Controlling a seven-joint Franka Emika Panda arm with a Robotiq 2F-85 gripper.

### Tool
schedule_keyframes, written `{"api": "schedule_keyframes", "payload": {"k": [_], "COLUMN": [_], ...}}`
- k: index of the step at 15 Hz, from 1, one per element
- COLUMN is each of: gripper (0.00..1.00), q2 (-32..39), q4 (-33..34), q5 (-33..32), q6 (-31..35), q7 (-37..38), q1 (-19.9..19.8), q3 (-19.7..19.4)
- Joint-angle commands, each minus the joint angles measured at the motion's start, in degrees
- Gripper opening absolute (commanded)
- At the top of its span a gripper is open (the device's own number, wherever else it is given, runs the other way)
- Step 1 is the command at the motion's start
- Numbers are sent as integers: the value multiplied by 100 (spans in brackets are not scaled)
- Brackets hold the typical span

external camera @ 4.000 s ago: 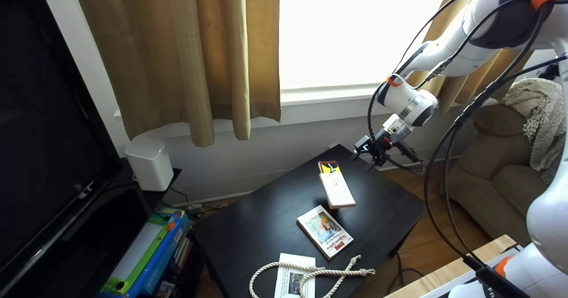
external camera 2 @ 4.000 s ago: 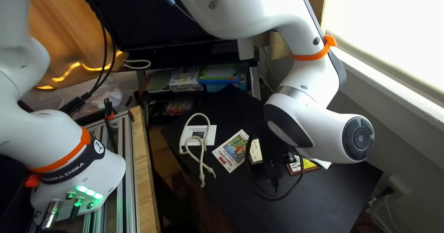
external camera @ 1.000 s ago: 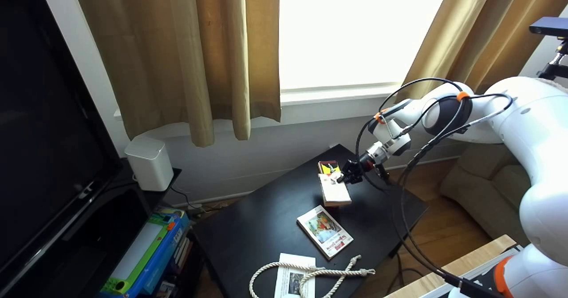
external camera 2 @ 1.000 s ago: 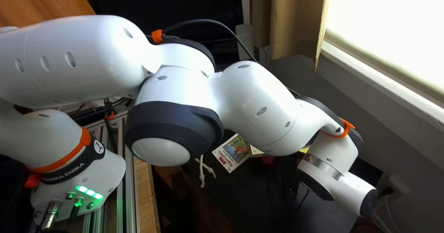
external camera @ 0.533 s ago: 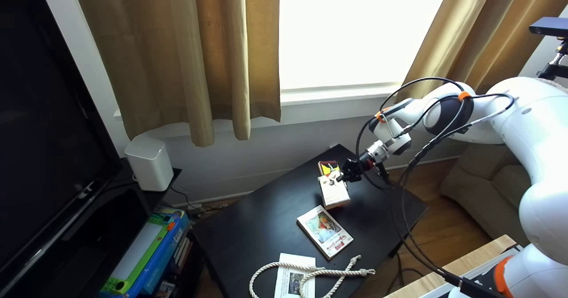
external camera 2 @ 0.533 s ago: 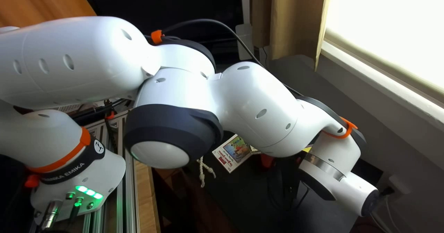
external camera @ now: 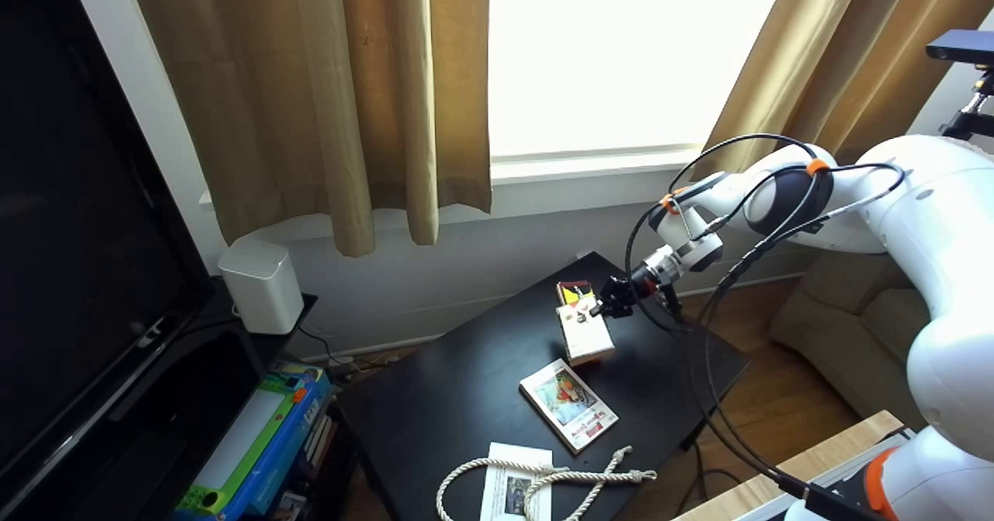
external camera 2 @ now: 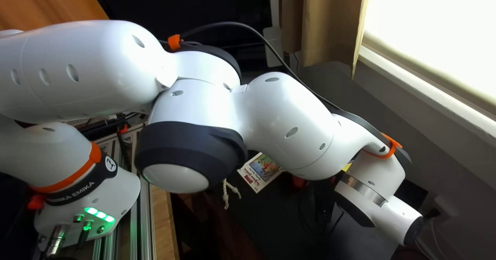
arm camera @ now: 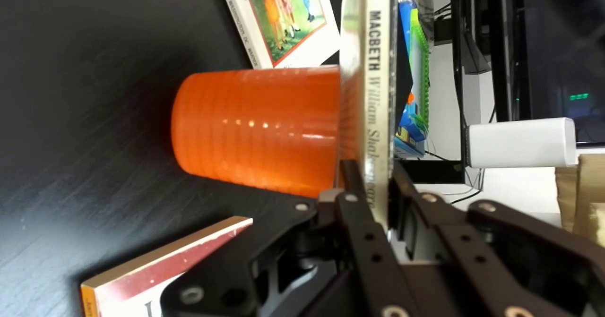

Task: Remove the book from on top of the orange cup, put it on the table and then put the orange cup on the same book

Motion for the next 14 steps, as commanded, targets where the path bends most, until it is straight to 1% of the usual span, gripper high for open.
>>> {"api": "schedule_keyframes", "payload": {"k": [1, 9, 14], "gripper": [4, 4, 4], "q2": [45, 8, 8], "q4": [-30, -294, -315], "q5": [2, 43, 37], "q6": [-345, -721, -857], "q7": [-316, -638, -706], "q1": [-281, -575, -629], "q3": [144, 54, 50]}}
